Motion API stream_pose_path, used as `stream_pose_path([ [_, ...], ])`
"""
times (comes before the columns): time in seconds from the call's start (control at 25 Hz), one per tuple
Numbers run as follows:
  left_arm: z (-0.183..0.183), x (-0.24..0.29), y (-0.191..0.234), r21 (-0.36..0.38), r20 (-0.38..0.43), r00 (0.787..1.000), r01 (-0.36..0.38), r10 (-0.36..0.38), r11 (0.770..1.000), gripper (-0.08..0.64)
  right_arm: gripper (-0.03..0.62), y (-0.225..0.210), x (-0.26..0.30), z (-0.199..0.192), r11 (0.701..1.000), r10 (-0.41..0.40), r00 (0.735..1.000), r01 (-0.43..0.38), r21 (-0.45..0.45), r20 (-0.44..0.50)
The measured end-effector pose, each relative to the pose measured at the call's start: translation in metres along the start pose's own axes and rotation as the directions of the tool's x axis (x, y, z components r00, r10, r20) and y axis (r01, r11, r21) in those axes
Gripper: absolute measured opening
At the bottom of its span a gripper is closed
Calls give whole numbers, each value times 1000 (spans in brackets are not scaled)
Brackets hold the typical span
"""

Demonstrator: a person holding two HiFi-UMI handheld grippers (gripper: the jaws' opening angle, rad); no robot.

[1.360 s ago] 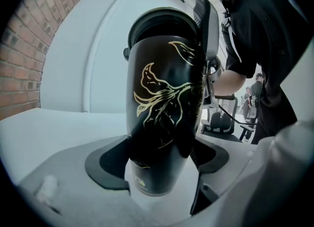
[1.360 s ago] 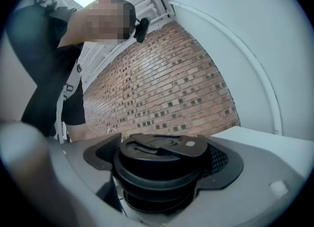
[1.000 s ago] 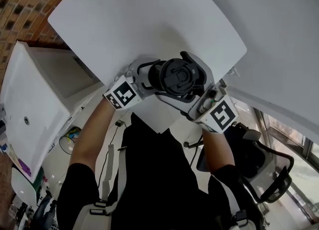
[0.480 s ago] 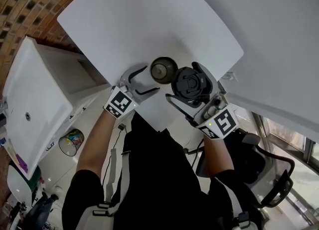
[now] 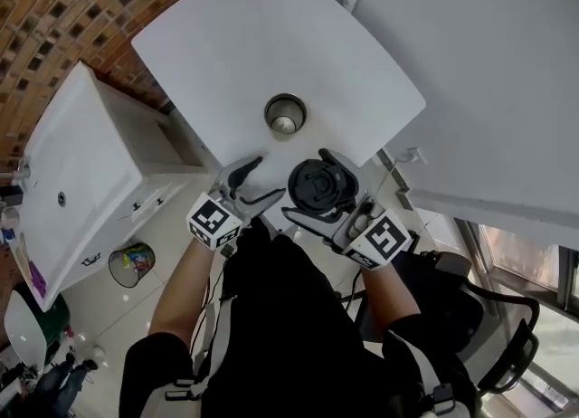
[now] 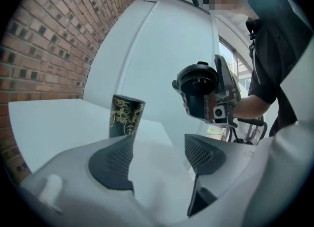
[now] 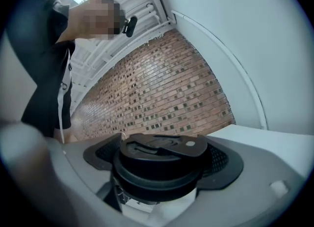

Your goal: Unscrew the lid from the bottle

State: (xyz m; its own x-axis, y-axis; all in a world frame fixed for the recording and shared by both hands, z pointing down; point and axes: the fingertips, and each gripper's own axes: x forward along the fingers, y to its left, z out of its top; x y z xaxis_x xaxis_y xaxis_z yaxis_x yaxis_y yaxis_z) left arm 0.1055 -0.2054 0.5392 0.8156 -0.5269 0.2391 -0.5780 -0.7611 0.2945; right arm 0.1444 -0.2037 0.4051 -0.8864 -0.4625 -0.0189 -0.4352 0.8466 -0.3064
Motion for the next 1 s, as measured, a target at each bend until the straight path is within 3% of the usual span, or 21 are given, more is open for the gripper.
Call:
stream_pose_path([
  [0.04,6,-5,-8,22,-3,1000,-3,3,1000,311,482,5,-5,3,1000,12,1000,-12,1,9],
  [0.16,25,-23,-19,91,4,999,-36,36,995,114,482,17,-8,14,999,33,999,-33,-12,29],
  [0.32,48,-52,-25,109,38,998,-59,55,992,3,482,42,-5,28,999,39,998,-37,-27,49],
  [0.56,71,-95,-40,153,106,993,-61,45,986,2,482,84,-7,34,999,9,995,-5,-36,98],
  [0.72,73,-150,-54,184,127,991,-62,38,981,3,482,123,-11,33,999,-41,987,38,28,157],
  [0.88,74,-210,-56,198,151,987,-84,54,977,3,482,163,-21,27,992,-119,976,111,55,183],
  [1.0,74,-247,-62,224,180,983,-67,26,972,3,482,189,-34,18,982,-186,959,176,65,215],
])
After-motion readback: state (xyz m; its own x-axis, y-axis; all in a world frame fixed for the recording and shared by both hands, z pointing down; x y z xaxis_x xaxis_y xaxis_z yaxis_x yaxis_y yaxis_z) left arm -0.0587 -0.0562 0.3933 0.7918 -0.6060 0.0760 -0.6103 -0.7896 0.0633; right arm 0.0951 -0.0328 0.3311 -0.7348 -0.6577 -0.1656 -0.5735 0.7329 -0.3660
